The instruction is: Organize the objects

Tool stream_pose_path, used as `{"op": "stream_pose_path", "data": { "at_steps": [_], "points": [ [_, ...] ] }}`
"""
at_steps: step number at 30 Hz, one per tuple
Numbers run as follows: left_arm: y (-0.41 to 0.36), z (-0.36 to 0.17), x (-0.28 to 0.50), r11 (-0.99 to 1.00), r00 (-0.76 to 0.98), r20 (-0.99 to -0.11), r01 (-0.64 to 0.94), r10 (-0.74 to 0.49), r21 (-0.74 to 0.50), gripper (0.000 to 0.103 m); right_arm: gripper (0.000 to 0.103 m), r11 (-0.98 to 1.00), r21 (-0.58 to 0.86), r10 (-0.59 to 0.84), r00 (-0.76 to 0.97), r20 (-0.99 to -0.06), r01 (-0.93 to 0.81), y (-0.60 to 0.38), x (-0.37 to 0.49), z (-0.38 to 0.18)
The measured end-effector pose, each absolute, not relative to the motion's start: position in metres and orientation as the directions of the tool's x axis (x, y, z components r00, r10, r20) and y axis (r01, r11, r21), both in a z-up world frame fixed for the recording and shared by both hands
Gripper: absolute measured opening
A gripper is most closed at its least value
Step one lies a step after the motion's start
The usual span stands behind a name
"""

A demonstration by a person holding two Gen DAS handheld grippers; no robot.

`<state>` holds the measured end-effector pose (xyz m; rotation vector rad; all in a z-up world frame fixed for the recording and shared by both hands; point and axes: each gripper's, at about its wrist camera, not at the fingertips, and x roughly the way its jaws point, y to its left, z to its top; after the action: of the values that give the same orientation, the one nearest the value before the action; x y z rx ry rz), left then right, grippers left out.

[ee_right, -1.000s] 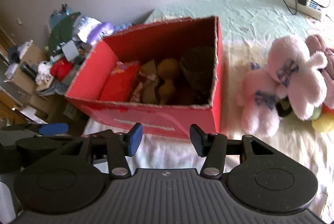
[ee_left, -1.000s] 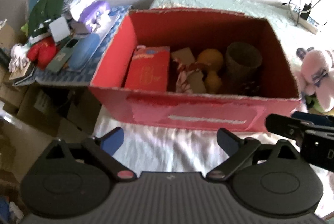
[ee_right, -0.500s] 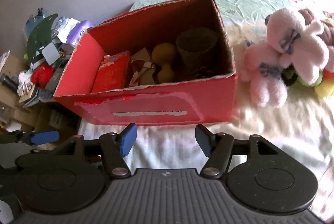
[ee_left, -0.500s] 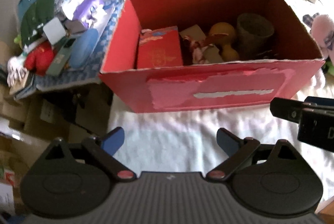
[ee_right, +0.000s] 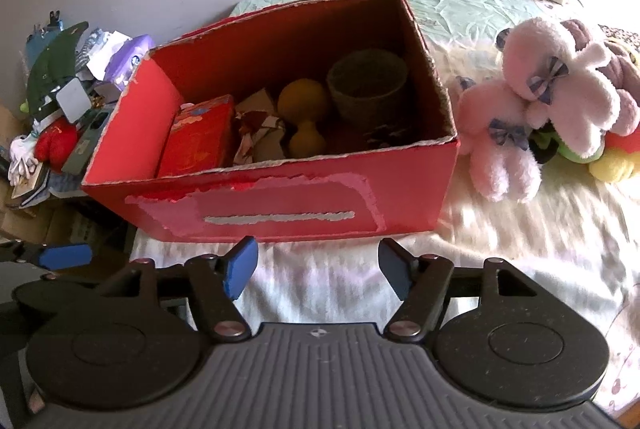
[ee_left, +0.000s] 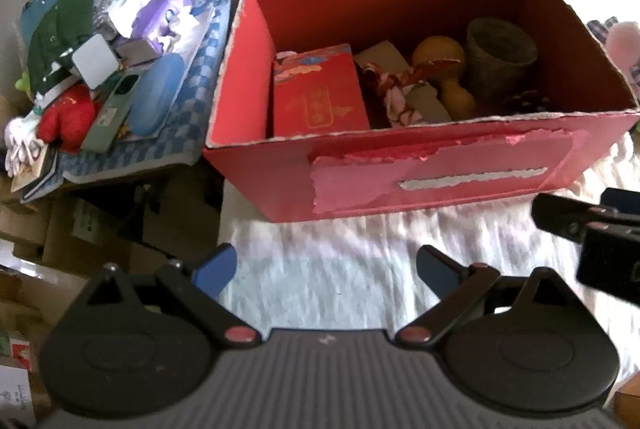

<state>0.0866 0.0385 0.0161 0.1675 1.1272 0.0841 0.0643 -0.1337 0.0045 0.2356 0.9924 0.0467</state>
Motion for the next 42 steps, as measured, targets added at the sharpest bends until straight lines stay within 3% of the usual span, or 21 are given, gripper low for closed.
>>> {"op": "stream_pose_path", "data": {
  "at_steps": [13,25,32,42],
  "points": [
    [0.023,0.024,0.093,0.978,0.422,-0.882,-0.099,0.209,0.184,0.097,0.078,0.99,0.141,0.122,0.545,-0.83,-0.008,-0.169,0.072,0.014],
    [-0.01,0.038,0.093,0.976,0.432,-0.877,-0.145,0.209,0.162,0.097,0.079,0.992,0.115,0.123,0.592,-0.797,-0.052,-0.196,0.08,0.037],
    [-0.011,0.071,0.113,0.973,0.503,-0.833,-0.132,0.232,0.191,0.099,0.082,0.99,0.135,0.128,0.663,-0.737,-0.042,-0.19,0.098,0.066],
    [0.016,0.089,0.151,0.982,0.583,-0.791,-0.063,0.183,0.181,0.099,0.082,0.981,0.193,0.121,0.664,-0.738,0.036,-0.164,0.129,0.072]
  ]
}}
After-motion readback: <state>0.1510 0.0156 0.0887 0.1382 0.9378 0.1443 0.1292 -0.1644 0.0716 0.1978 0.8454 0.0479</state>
